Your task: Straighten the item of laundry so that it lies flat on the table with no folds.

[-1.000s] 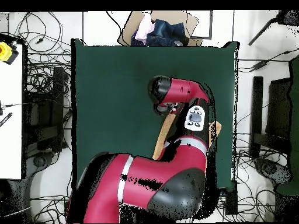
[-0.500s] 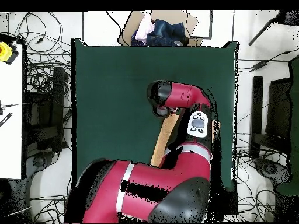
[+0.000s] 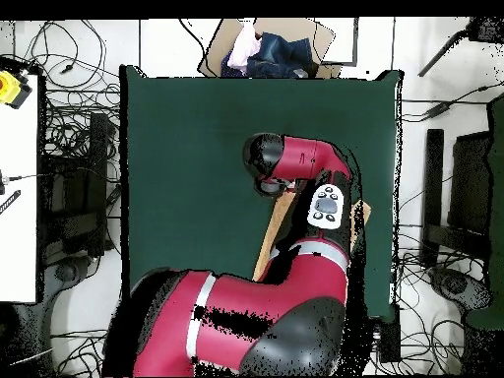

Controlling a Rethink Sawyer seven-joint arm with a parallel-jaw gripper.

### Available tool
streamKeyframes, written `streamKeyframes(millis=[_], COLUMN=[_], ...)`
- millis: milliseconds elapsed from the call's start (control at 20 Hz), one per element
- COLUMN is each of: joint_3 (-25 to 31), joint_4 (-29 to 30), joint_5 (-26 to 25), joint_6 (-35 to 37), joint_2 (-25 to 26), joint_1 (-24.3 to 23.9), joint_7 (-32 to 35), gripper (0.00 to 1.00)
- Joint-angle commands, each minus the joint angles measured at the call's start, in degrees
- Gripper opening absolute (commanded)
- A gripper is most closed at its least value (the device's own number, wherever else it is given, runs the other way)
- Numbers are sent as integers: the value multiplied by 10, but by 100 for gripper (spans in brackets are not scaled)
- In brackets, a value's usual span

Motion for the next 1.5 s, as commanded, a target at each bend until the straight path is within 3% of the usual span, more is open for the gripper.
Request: streamKeyframes(millis=[50, 450, 850, 1050, 1500], joint_3=[87, 103, 95, 82, 34], joint_4=[13, 77, 47, 2, -183], joint_5=[59, 77, 78, 91, 148], joint_6=[-59, -38, -30, -16, 55], joint_2=[-37, -106, -87, -58, 59], joint_1=[42, 36, 56, 72, 115], joint_7=[126, 110, 142, 168, 259], gripper=[0, 0, 0, 0, 0])
